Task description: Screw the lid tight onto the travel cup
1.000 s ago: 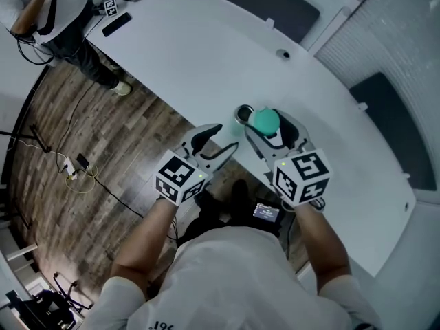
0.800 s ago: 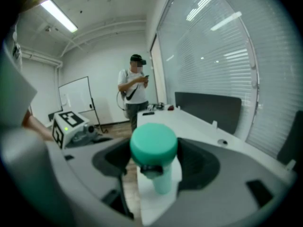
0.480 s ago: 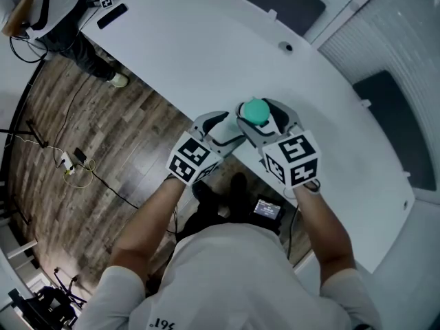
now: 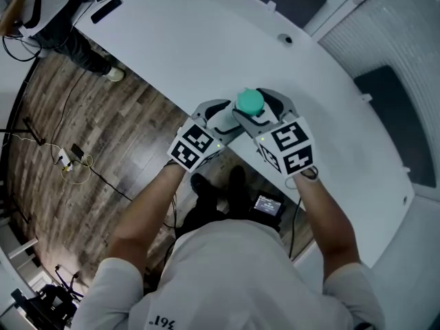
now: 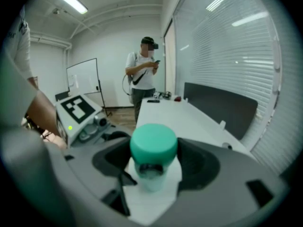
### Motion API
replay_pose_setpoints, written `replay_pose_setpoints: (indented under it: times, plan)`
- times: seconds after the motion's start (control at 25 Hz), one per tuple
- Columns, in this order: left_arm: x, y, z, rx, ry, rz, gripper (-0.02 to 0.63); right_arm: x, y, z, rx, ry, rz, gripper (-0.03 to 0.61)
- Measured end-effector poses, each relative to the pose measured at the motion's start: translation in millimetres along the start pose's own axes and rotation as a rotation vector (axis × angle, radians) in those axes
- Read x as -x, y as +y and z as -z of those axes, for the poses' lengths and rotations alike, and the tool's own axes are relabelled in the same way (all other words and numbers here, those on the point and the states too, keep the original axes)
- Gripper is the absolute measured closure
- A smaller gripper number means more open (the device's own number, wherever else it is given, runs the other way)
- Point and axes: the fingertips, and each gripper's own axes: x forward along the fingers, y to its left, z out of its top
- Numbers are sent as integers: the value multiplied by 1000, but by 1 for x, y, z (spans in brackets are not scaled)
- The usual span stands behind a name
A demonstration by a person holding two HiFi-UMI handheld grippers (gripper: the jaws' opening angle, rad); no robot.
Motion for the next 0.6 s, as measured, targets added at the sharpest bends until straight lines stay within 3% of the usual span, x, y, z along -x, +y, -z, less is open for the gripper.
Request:
replay_pose_setpoints:
  times: [0.6]
  plan:
    - [-18,3,5,-8,4,43,304,-3,-2,-3,4,-45,-16,264]
